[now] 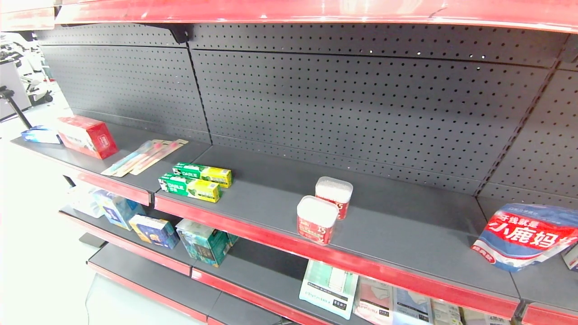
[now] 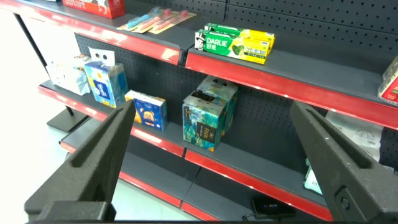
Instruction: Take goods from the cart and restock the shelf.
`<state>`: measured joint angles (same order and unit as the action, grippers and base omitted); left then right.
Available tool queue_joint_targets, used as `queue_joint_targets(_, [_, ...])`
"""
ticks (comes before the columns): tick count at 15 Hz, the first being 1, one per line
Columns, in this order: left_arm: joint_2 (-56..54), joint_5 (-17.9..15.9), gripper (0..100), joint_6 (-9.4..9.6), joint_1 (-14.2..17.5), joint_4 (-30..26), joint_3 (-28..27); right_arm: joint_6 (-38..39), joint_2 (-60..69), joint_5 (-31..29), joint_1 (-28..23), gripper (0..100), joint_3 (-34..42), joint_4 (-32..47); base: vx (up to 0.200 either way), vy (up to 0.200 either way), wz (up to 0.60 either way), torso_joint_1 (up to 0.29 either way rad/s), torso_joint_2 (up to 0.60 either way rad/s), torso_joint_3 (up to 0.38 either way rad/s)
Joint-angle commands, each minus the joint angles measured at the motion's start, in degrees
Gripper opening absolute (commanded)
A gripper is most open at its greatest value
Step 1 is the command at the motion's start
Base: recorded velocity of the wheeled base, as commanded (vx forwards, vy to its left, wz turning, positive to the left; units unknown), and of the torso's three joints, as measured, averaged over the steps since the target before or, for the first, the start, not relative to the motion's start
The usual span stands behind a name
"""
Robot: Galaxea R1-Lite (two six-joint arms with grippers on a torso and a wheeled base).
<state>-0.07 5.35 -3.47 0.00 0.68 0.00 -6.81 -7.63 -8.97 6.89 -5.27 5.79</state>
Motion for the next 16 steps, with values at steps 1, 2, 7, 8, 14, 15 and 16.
queue_joint_targets(1, [0.1,0.0,100,-0.04,0.0,0.0,0.0,0.2,0.3,-1.3,-3.3,100,0.9,0.0,0.0,0.0,0.0,0.0,0.0,0.0])
queue_joint_targets(2, [0.1,0.0,100,-0.04,0.0,0.0,0.0,0.5,0.5,-2.1,-7.1,100,0.9,0.1,0.0,0.0,0.0,0.0,0.0,0.0])
queue_joint_targets(7, [0.1,0.0,100,0.05,0.0,-0.1,0.0,2.1,7.5,3.0,-6.7,100,1.5,-0.3,0.0,0.0,0.0,0.0,0.0,0.0])
queue_joint_targets(8, [0.1,-1.2,100,1.1,0.0,-0.2,0.0,1.5,7.5,7.8,-6.7,100,2.5,-2.2,0.0,0.0,0.0,0.0,0.0,0.0])
queue_joint_targets(14, [0.1,-1.5,100,1.36,0.0,-0.2,0.0,5.6,7.5,9.7,-6.7,100,5.3,-5.7,0.0,0.0,0.0,0.0,0.0,0.0])
queue_joint_targets(15, [0.1,-1.5,100,1.36,0.0,-0.2,0.0,3.5,7.5,12.7,-6.7,100,5.3,-5.8,0.0,0.0,0.0,0.0,0.0,0.0])
queue_joint_targets(16, [0.1,-1.6,100,1.45,0.0,-0.2,0.0,3.5,7.5,12.8,-6.7,100,5.3,-5.8,0.0,0.0,0.0,0.0,0.0,0.0])
